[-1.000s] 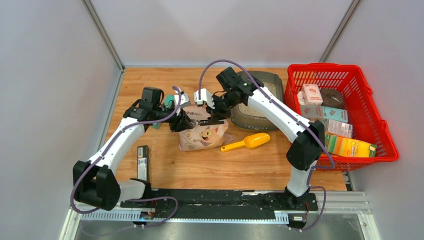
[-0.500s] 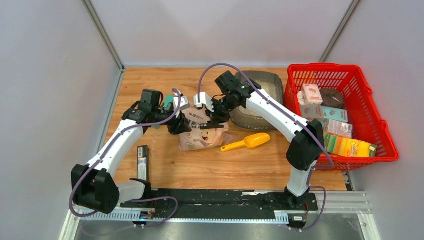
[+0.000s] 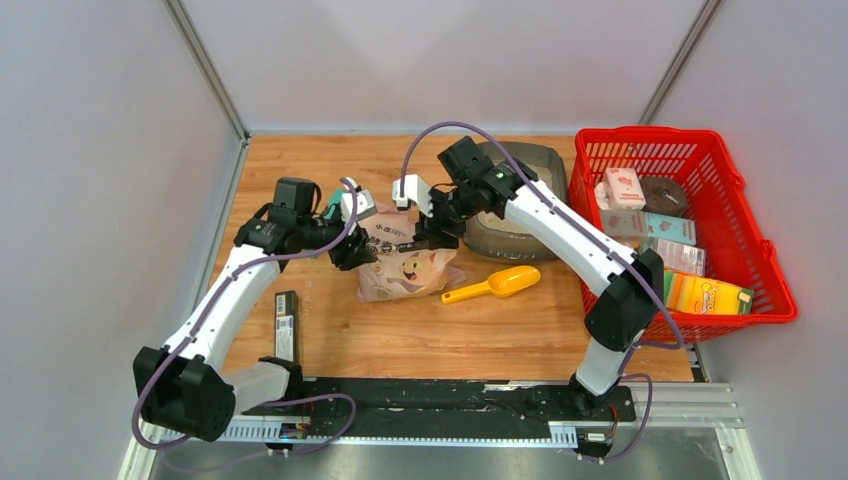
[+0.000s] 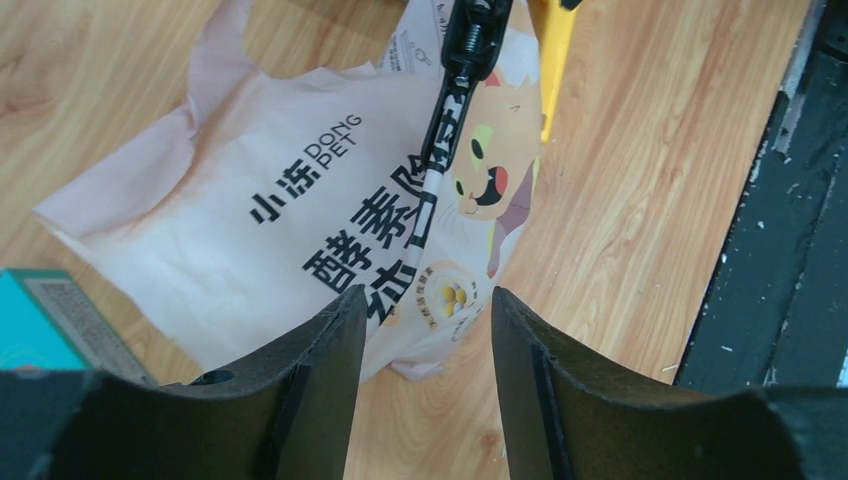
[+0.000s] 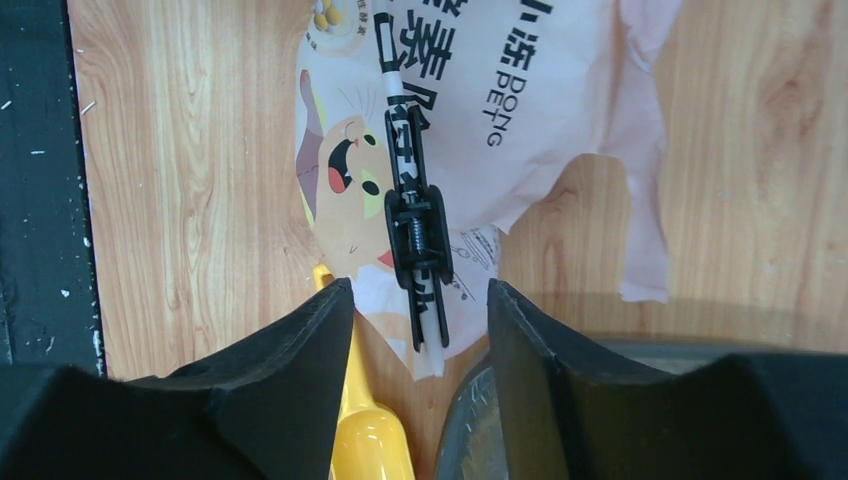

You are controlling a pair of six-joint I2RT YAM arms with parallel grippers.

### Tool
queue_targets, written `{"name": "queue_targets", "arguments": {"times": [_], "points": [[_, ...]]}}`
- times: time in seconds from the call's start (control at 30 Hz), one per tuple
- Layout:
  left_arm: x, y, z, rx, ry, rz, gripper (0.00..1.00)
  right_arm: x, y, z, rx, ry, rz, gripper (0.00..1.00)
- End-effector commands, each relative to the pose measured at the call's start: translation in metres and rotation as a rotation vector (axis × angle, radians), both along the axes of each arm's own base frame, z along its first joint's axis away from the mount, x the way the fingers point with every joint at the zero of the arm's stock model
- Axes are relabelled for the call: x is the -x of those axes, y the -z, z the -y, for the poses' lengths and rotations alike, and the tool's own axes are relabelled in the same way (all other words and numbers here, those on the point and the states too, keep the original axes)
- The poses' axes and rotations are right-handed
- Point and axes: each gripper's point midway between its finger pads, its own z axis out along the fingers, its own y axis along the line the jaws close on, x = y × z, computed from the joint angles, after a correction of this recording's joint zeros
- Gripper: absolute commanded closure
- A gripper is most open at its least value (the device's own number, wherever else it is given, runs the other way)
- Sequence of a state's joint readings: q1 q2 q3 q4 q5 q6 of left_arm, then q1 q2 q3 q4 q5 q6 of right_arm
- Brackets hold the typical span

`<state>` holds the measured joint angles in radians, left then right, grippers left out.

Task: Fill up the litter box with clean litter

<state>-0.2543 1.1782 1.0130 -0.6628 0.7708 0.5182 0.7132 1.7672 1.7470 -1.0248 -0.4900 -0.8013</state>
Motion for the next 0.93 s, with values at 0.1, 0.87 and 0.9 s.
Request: {"name": "queue_targets", "arguments": {"times": [0.1,0.87,0.9], "points": [[-0.013,-0.035,-0.029,-0.07,-0.206,0.101,0.32,-0.018,-0.051,0.013,-0.073,0.191,0.159,0.24],[0.018,-0.098,-0.098,-0.16,-0.568,0.253,0.22,-0.064,-0.126,0.175,0.001,1.14,0.662,0.0],[0.018,-0.099,-0.098,-0.149,-0.576,0.251,0.21,-0.065,-0.131,0.177,-0.015,1.149,0.664,0.0]]}}
